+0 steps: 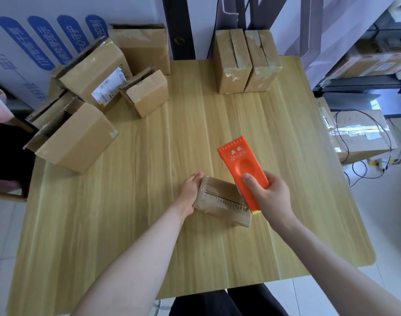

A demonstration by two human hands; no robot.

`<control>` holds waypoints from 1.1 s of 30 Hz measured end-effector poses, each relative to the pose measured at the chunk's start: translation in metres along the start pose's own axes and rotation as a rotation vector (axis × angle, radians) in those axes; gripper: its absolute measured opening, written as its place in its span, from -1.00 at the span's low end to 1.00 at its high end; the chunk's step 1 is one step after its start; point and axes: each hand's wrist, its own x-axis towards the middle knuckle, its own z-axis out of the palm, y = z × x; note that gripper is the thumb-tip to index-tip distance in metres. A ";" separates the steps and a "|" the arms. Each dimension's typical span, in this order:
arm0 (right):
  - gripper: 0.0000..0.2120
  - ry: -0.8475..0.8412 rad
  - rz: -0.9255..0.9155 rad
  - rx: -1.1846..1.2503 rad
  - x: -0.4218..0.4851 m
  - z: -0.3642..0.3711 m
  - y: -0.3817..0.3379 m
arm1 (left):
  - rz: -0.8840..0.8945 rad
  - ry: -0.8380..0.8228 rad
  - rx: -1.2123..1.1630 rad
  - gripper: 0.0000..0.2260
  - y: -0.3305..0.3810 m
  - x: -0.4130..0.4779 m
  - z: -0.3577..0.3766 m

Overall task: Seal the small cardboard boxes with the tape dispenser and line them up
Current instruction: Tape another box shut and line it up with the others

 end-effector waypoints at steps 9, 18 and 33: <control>-0.83 0.028 0.010 -0.005 -0.006 0.002 -0.005 | 0.118 0.006 -0.030 -0.79 -0.003 -0.002 0.001; -0.82 -0.003 0.000 0.014 -0.013 -0.004 -0.009 | 0.747 0.062 0.845 -0.72 0.030 -0.026 0.006; -0.62 -0.048 0.352 0.646 -0.006 -0.060 -0.012 | 0.460 0.408 1.116 -0.59 0.005 -0.069 -0.013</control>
